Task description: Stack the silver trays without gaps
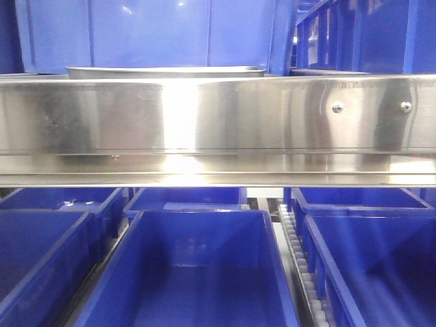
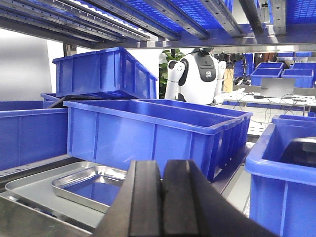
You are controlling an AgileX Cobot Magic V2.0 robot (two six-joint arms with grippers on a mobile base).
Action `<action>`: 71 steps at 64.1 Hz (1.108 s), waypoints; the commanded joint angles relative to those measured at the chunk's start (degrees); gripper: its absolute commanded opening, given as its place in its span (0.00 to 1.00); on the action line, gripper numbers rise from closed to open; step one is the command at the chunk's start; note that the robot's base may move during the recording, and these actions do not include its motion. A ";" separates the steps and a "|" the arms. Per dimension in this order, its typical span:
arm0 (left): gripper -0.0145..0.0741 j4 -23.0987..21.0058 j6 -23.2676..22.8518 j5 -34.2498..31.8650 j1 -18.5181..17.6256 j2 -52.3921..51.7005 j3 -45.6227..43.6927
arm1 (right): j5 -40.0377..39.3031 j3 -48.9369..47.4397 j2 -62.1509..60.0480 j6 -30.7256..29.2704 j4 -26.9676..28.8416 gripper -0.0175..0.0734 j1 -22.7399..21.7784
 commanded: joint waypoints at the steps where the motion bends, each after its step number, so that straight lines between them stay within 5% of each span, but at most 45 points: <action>1: 0.15 -0.27 -0.38 -1.21 0.16 -0.27 -0.09 | -1.43 0.05 -0.30 -0.36 -0.55 0.11 -0.03; 28: 0.15 -0.27 -0.38 -1.21 0.16 -0.27 -0.09 | -2.97 1.05 -0.29 -0.36 -3.17 0.11 -0.52; 53: 0.15 -0.27 -0.38 -1.21 0.16 -0.27 -0.09 | -10.92 15.33 -0.75 -0.10 -4.08 0.11 -20.30; 71: 0.15 -0.27 -0.38 -1.21 0.16 -0.27 -0.09 | -15.71 27.85 -9.01 1.44 -3.77 0.11 -21.24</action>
